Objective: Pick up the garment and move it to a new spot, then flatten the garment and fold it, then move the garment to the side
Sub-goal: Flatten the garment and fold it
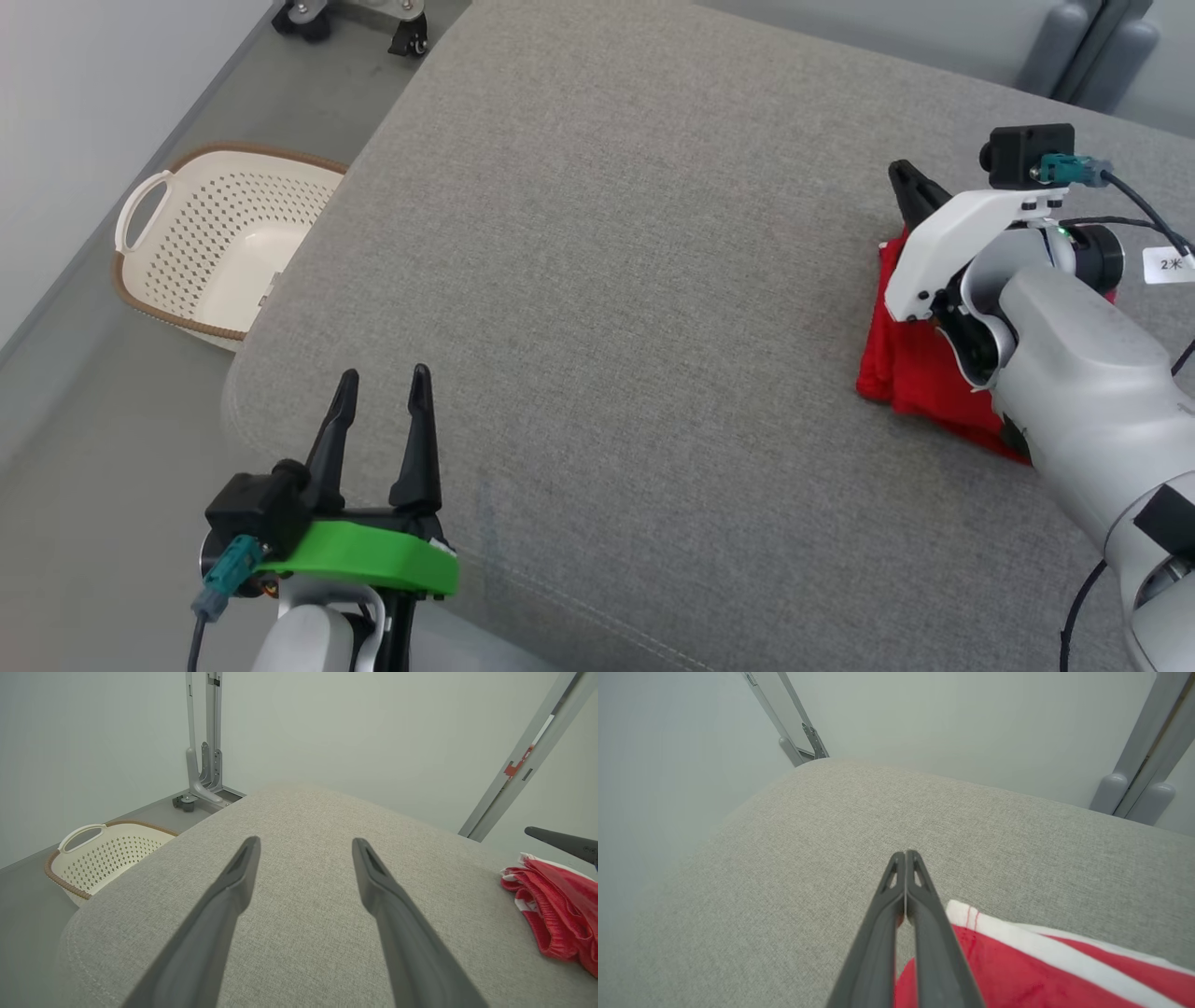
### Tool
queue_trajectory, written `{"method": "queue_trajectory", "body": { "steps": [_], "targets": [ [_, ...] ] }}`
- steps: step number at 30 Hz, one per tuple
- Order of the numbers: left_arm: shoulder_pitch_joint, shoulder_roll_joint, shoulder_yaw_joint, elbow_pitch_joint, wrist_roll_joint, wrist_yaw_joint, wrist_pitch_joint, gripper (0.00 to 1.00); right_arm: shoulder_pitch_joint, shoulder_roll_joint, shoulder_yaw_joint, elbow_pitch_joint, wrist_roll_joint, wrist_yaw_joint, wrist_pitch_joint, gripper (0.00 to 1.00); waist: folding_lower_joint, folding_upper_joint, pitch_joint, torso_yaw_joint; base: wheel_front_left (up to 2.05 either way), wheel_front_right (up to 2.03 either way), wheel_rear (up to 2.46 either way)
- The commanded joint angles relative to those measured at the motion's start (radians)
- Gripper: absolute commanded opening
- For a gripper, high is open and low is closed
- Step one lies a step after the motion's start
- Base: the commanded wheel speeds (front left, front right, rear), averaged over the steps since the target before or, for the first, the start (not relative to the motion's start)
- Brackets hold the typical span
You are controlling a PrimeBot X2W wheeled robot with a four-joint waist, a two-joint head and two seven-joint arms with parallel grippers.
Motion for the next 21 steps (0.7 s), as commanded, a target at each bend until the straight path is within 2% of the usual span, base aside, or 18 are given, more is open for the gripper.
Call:
{"method": "queue_trajectory", "body": {
  "steps": [1, 5, 10, 11, 12, 13, 17, 21],
  "targets": [
    [-0.006, -0.001, -0.006, 0.01, 0.013, -0.007, -0.002, 1.0, 0.025, -0.002, 0.008, -0.013, 0.013, -0.001, -0.019, 0.0, 0.0, 0.0, -0.033, -0.013, 0.0, 0.0, 0.0],
    [-0.004, 0.0, 0.007, 0.023, 0.042, -0.014, -0.002, 1.0, 0.047, -0.001, 0.029, -0.07, 0.028, -0.001, -0.051, 0.0, 0.0, 0.0, -0.072, -0.06, 0.0, 0.0, 0.0],
    [0.008, 0.004, 0.048, 0.024, 0.08, -0.026, -0.002, 1.0, 0.085, -0.016, 0.053, -0.164, 0.056, -0.001, -0.073, 0.0, 0.0, 0.0, -0.122, -0.164, 0.0, 0.0, 0.0],
    [0.012, 0.007, 0.057, 0.022, 0.086, -0.027, -0.002, 1.0, 0.09, -0.018, 0.055, -0.182, 0.062, -0.001, -0.075, 0.15, 0.0, 0.0, -0.13, -0.185, 0.0, 0.0, 0.0],
    [0.015, 0.01, 0.064, 0.021, 0.09, -0.029, -0.002, 1.0, 0.095, -0.023, 0.056, -0.197, 0.067, -0.001, -0.076, 0.38, 0.0, 0.0, -0.137, -0.204, 0.0, 0.0, 0.0],
    [0.019, 0.014, 0.073, 0.02, 0.096, -0.03, -0.002, 1.0, 0.101, -0.028, 0.06, -0.217, 0.072, -0.001, -0.077, 1.0, 0.0, 0.0, -0.147, -0.231, 0.0, 0.0, 0.0],
    [0.031, 0.027, 0.1, 0.017, 0.107, -0.033, -0.002, 1.0, 0.122, -0.052, 0.061, -0.286, 0.063, -0.001, -0.082, 1.0, 0.0, 0.0, -0.178, -0.32, 0.0, 0.0, 0.0],
    [0.042, 0.041, 0.13, 0.01, 0.113, -0.033, -0.002, 1.0, 0.164, -0.073, 0.011, -0.384, 0.038, -0.001, -0.082, 1.0, 0.0, 0.0, -0.208, -0.407, 0.0, 0.0, 0.0]
  ]
}}
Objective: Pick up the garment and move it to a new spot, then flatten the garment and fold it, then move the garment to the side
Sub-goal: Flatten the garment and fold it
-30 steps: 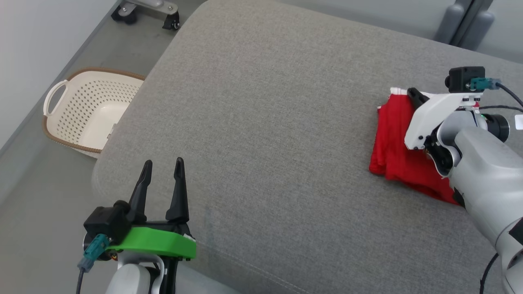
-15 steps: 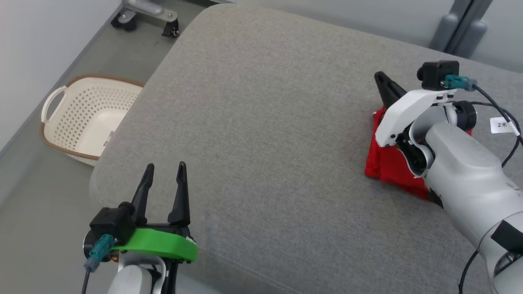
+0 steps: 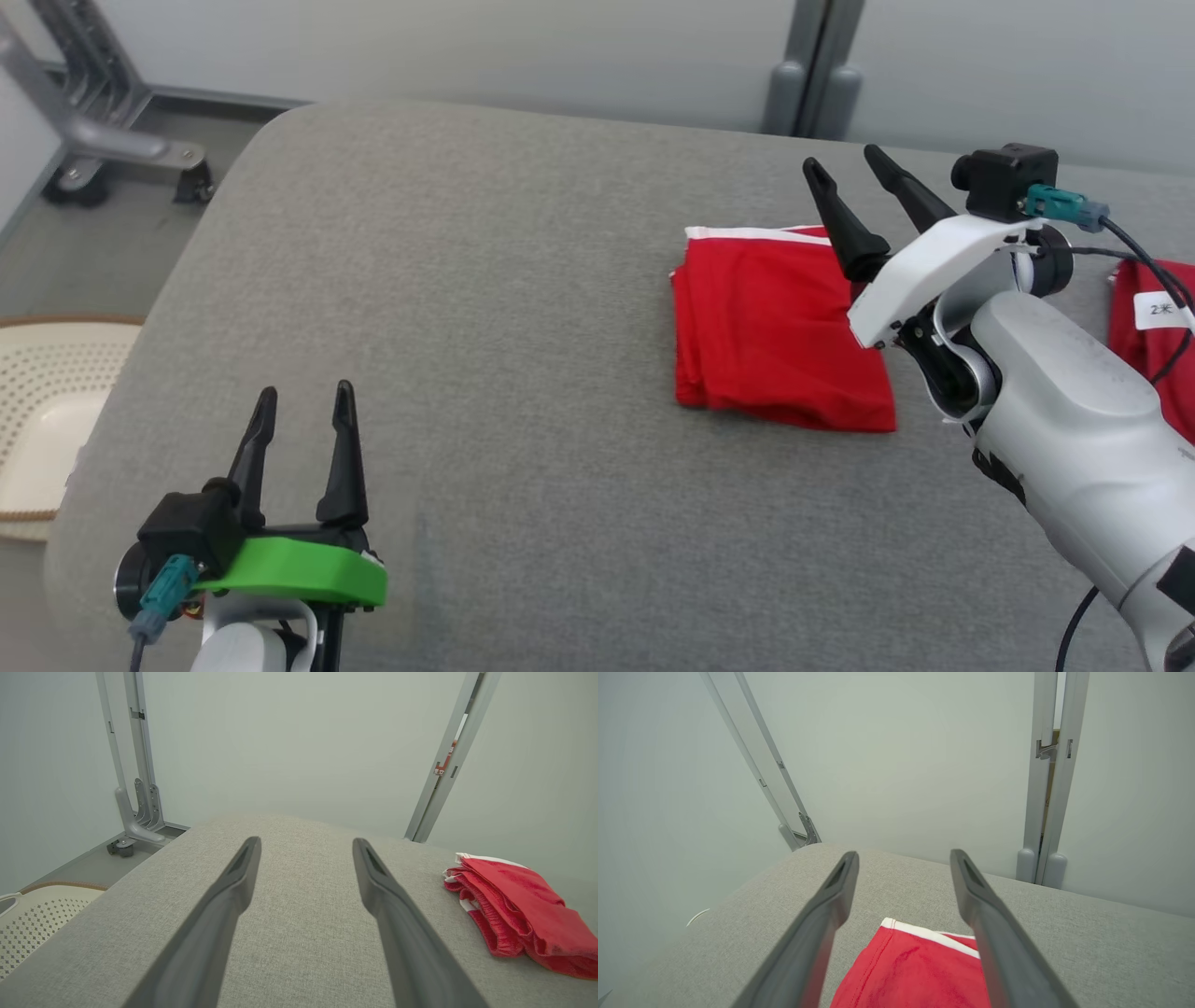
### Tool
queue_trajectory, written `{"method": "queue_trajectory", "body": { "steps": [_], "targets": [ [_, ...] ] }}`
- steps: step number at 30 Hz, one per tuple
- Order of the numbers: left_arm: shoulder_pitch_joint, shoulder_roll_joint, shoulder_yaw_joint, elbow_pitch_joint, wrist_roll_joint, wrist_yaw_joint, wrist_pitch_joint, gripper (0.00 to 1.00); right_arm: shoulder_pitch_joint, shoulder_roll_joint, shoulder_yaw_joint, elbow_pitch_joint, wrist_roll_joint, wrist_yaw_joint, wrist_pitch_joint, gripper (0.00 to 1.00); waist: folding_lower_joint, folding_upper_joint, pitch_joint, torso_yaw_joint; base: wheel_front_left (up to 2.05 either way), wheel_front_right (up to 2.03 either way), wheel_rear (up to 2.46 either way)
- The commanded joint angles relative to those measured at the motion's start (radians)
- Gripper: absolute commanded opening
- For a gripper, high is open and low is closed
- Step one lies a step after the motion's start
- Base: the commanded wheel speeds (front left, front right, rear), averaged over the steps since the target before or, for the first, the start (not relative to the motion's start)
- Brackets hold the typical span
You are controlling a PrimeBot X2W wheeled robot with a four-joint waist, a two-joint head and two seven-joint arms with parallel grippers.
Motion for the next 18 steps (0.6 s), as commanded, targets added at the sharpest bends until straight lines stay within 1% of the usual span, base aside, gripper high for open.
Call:
{"method": "queue_trajectory", "body": {
  "steps": [1, 4, 9, 12, 15, 18],
  "targets": [
    [0.016, 0.011, 0.012, -0.006, 0.001, -0.003, -0.002, 1.0, 0.042, -0.005, -0.019, -0.037, -0.007, -0.001, -0.003, 1.0, 0.0, 0.0, -0.08, -0.145, 0.0, 0.0, 0.0],
    [0.028, 0.012, 0.024, -0.013, 0.005, -0.007, -0.002, 1.0, 0.097, -0.038, -0.083, -0.115, -0.038, -0.001, -0.004, 1.0, 0.0, 0.0, -0.092, -0.191, 0.0, 0.0, 0.0],
    [0.039, 0.017, 0.046, -0.003, 0.01, -0.015, -0.002, 1.0, 0.225, -0.052, -0.202, -0.217, -0.119, -0.001, -0.004, 1.0, 0.0, 0.0, -0.097, -0.245, 0.0, 0.0, 0.0],
    [0.046, 0.015, 0.057, 0.006, 0.017, -0.017, -0.002, 1.0, 0.32, -0.038, -0.272, -0.27, -0.185, -0.001, -0.004, 1.0, 0.0, 0.0, -0.095, -0.269, 0.0, 0.0, 0.0],
    [0.043, 0.01, 0.059, 0.013, 0.022, -0.022, -0.002, 1.0, 0.404, -0.013, -0.355, -0.317, -0.25, -0.001, -0.004, 1.0, 0.0, 0.0, -0.09, -0.279, 0.0, 0.0, 0.0],
    [0.046, 0.007, 0.069, 0.018, 0.029, -0.027, -0.002, 1.0, 0.497, 0.04, -0.45, -0.384, -0.31, -0.001, -0.004, 1.0, 0.0, 0.0, -0.086, -0.287, 0.0, 0.0, 0.0]
  ]
}}
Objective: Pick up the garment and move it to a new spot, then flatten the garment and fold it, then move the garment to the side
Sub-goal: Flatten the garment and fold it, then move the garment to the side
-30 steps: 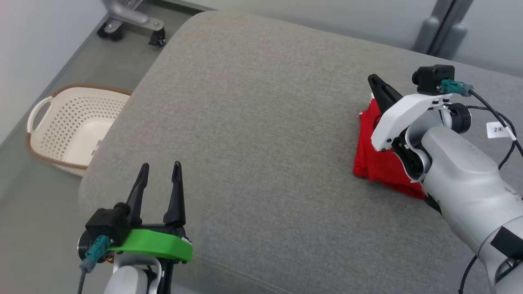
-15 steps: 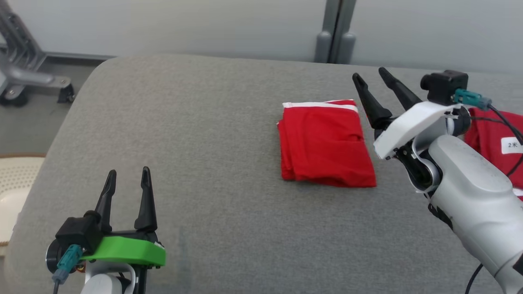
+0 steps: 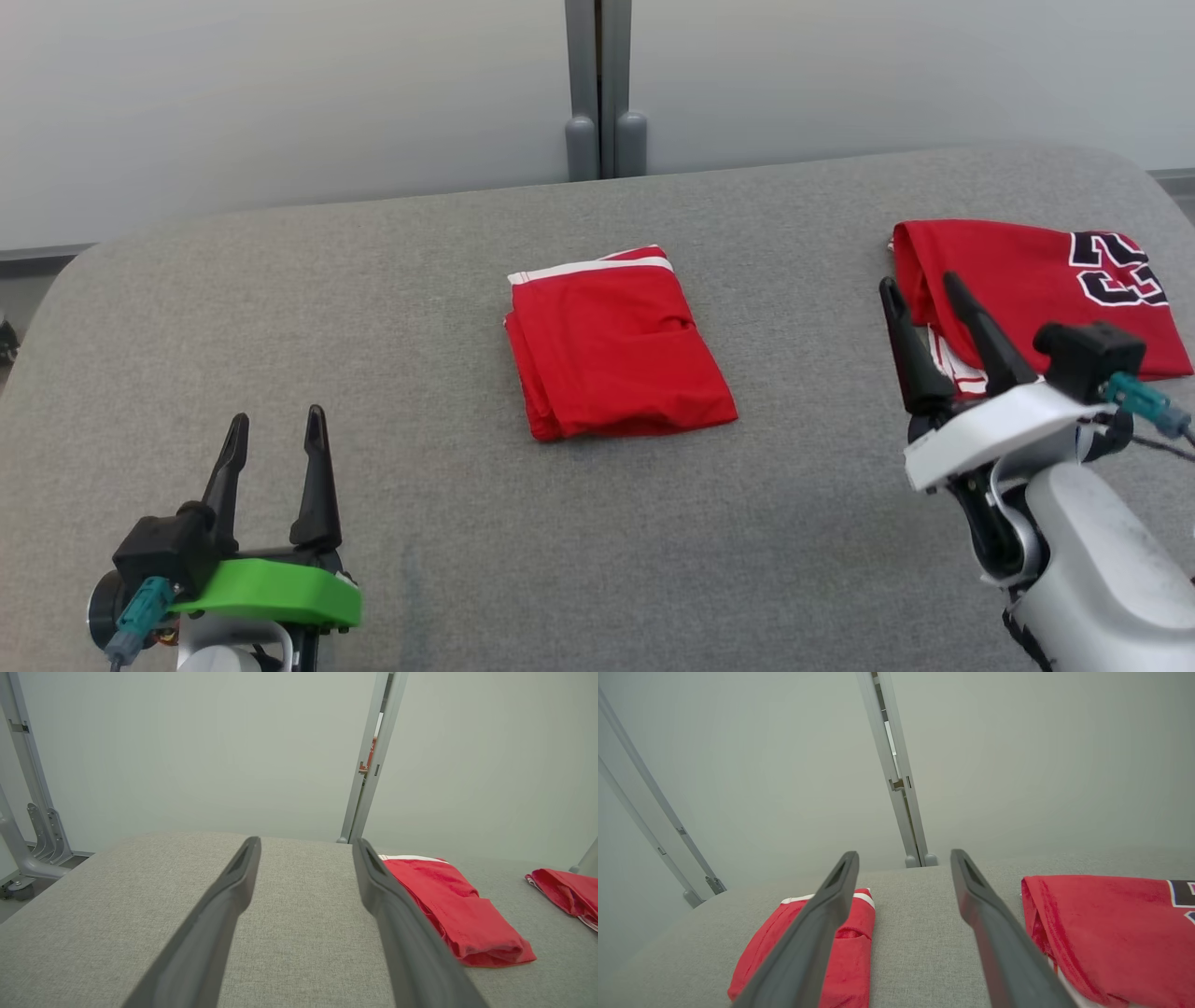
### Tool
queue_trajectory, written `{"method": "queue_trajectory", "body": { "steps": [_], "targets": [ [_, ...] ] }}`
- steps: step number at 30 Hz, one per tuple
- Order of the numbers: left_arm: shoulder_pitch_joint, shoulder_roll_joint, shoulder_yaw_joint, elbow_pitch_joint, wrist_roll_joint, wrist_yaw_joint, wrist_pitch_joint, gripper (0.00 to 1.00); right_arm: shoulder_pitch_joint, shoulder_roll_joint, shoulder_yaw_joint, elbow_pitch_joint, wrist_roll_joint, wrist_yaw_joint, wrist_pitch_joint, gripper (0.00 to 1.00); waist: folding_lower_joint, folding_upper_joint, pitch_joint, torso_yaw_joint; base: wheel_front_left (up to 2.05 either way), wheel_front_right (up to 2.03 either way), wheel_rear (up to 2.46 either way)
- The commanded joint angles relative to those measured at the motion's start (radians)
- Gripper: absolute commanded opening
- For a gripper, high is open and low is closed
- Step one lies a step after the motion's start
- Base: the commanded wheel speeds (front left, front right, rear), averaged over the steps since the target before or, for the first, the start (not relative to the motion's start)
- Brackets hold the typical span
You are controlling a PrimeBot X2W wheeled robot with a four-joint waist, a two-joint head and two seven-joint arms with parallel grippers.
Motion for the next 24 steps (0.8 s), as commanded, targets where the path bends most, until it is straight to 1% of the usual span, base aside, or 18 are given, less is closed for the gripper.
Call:
{"method": "queue_trajectory", "body": {
  "steps": [1, 6, 12, 17, 24],
  "targets": [
    [0.018, 0.001, 0.01, -0.001, 0.011, -0.004, -0.002, 1.0, 0.04, 0.022, -0.023, -0.029, -0.029, -0.001, -0.004, 1.0, 0.0, -0.0001, -0.003, -0.018, 0.0, 0.0, 0.0],
    [0.037, -0.006, 0.025, -0.014, 0.031, -0.013, -0.002, 1.0, 0.154, 0.081, -0.101, -0.096, -0.126, -0.001, -0.004, 1.0, 0.0, -0.0001, 0.002, -0.028, 0.0, 0.0, 0.0],
    [0.046, -0.017, 0.037, -0.016, 0.038, -0.019, -0.002, 1.0, 0.225, 0.121, -0.158, -0.126, -0.232, -0.001, -0.004, 1.0, 0.0, -0.0001, 0.002, -0.031, 0.0, 0.0, 0.0],
    [0.048, -0.023, 0.044, -0.016, 0.052, -0.023, -0.002, 1.0, 0.233, 0.132, -0.164, -0.13, -0.292, -0.001, -0.004, 1.0, 0.0, -0.0001, -0.002, -0.03, 0.0, 0.0, 0.0],
    [0.043, -0.028, 0.035, -0.012, 0.065, -0.025, -0.002, 1.0, 0.214, 0.12, -0.176, -0.108, -0.316, -0.001, -0.004, 1.0, 0.0, -0.0001, -0.005, -0.009, 0.0, 0.0, 0.0]
  ]
}}
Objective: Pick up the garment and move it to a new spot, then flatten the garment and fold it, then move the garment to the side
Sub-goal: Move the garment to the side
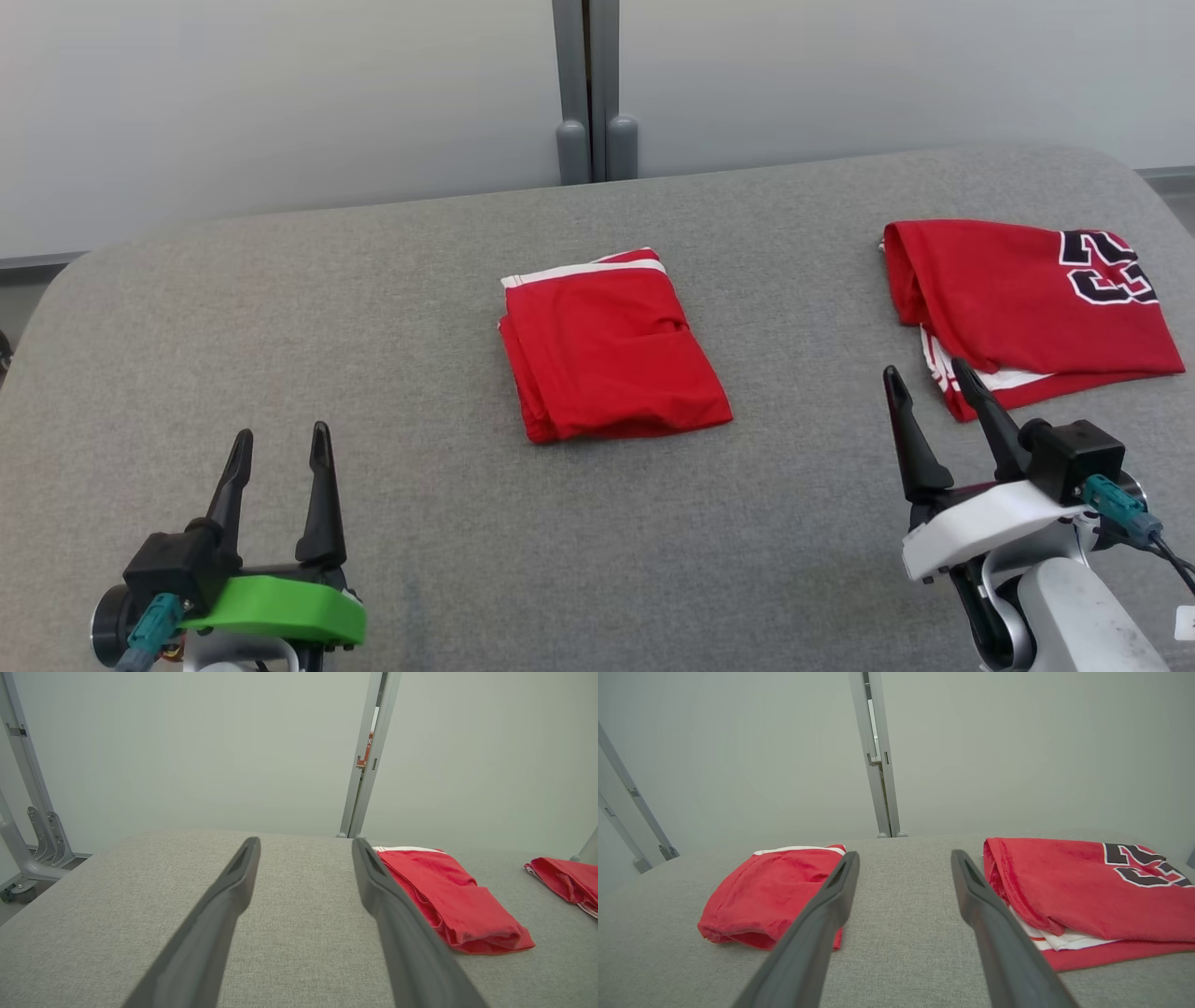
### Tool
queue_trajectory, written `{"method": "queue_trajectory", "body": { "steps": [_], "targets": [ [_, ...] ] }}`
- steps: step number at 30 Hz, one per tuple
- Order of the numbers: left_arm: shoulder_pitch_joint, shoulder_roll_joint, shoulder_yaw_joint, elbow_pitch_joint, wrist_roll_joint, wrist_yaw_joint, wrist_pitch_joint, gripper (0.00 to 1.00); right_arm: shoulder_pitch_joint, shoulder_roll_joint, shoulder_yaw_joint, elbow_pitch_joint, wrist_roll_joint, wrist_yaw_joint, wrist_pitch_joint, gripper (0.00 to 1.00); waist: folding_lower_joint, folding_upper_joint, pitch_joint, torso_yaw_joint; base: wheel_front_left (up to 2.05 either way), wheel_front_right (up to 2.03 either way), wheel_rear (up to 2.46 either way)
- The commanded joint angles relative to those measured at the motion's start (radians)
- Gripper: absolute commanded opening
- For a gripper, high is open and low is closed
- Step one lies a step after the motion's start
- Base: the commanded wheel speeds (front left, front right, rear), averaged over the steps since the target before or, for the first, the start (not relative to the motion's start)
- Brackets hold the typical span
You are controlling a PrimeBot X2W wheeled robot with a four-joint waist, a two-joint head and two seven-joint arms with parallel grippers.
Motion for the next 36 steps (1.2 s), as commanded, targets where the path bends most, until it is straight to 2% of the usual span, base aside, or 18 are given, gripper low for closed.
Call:
{"method": "queue_trajectory", "body": {
  "steps": [1, 10, 16, 20, 22, 25, 29, 36],
  "targets": [
    [0.008, 0.001, -0.002, 0.001, 0.007, -0.004, -0.002, 1.0, -0.013, -0.006, 0.001, 0.011, -0.008, -0.001, -0.004, 1.0, 0.0, -0.0001, 0.002, 0.011, 0.0, 0.0, 0.0],
    [-0.033, -0.004, -0.039, -0.02, 0.008, -0.005, -0.002, 1.0, -0.159, -0.023, 0.066, 0.102, 0.048, -0.001, -0.004, 1.0, 0.0, -0.0001, 0.056, 0.081, 0.0, 0.0, 0.0],
    [-0.079, -0.006, -0.084, -0.023, -0.03, -0.005, -0.002, 1.0, -0.368, -0.064, 0.157, 0.316, 0.107, -0.001, 0.022, 1.0, 0.0, -0.0001, 0.132, 0.179, 0.0, 0.0, 0.0],
    [-0.111, -0.006, -0.114, -0.023, -0.054, -0.005, -0.002, 1.0, -0.49, -0.085, 0.218, 0.448, 0.142, -0.001, 0.051, 1.0, 0.0, -0.0001, 0.185, 0.258, 0.0, 0.0, 0.0],
    [-0.138, -0.007, -0.148, -0.022, -0.078, -0.005, -0.002, 1.0, -0.574, -0.112, 0.249, 0.535, 0.176, -0.001, 0.071, 1.0, 0.0, -0.0001, 0.226, 0.322, 0.0, 0.0, 0.0],
    [-0.158, -0.006, -0.164, -0.019, -0.098, -0.005, -0.002, 1.0, -0.632, -0.122, 0.277, 0.609, 0.212, -0.001, 0.094, 1.0, 0.0, -0.0001, 0.253, 0.371, 0.0, 0.0, 0.0],
    [-0.175, -0.007, -0.19, -0.016, -0.115, -0.002, -0.002, 1.0, -0.692, -0.123, 0.314, 0.723, 0.304, -0.001, 0.184, 1.0, 0.0, -0.0001, 0.279, 0.431, 0.0, 0.0, 0.0],
    [-0.171, -0.007, -0.189, -0.014, -0.119, 0.004, -0.002, 1.0, -0.714, -0.101, 0.317, 0.914, 0.367, 0.0, 0.356, 1.0, 0.0, -0.0001, 0.282, 0.446, 0.0, 0.0, 0.0]
  ]
}}
